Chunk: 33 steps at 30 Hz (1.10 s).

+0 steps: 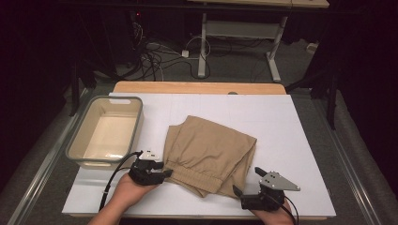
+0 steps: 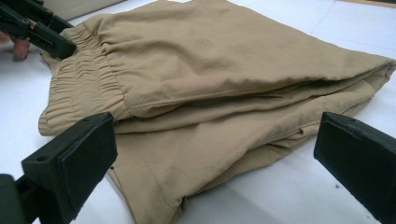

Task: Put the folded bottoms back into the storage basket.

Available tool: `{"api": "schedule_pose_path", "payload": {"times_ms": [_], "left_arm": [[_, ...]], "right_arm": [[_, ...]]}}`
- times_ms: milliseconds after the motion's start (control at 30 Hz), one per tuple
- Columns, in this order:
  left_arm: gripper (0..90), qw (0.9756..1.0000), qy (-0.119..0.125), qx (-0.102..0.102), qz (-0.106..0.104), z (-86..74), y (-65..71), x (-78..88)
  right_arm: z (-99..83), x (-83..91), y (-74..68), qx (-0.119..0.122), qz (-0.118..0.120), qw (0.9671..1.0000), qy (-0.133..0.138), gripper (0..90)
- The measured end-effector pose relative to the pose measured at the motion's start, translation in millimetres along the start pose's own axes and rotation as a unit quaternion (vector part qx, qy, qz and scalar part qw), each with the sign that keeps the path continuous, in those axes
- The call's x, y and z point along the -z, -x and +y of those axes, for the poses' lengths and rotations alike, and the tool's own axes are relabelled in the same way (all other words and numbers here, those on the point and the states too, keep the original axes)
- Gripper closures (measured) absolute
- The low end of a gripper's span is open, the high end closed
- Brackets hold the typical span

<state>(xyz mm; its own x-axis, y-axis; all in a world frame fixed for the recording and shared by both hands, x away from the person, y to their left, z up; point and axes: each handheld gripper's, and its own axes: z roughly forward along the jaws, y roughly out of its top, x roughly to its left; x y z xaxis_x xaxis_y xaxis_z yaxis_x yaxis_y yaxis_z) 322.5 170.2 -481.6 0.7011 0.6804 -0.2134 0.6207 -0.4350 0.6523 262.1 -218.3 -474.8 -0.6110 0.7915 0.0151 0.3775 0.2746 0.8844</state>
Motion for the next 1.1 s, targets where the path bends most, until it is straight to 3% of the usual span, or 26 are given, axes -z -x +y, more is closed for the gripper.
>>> {"api": "schedule_pose_path", "payload": {"times_ms": [233,333,567,700,867,1100], "left_arm": [[72.6,0.9997,0.017,-0.001,-0.017,-4.8,-0.9,-0.5],[77.4,0.9995,0.023,-0.021,-0.010,-5.5,1.5,-0.4],[79.0,0.9980,0.023,-0.059,-0.005,-6.1,1.2,8.0],[78.8,0.9961,0.015,-0.085,0.018,-13.3,-3.3,18.3],[78.4,0.9963,0.041,-0.075,-0.005,-22.9,-11.6,16.0],[77.4,0.9956,0.044,-0.083,0.005,-24.1,-9.4,15.3]], "right_arm": [[0.4,-1.8,-1.9,0.002,0.001,1.0000,-0.003,0.2],[-0.2,-3.5,-2.0,0.003,0.003,1.0000,-0.004,0.2],[-0.2,-0.8,-0.1,0.002,-0.002,1.0000,0.003,0.2],[1.6,2.9,4.4,-0.007,-0.012,0.9997,0.019,0.2],[6.1,-2.7,12.7,-0.013,-0.031,0.9992,0.022,0.2],[27.9,-32.2,39.3,-0.038,-0.056,0.9977,0.014,3.2]]}}
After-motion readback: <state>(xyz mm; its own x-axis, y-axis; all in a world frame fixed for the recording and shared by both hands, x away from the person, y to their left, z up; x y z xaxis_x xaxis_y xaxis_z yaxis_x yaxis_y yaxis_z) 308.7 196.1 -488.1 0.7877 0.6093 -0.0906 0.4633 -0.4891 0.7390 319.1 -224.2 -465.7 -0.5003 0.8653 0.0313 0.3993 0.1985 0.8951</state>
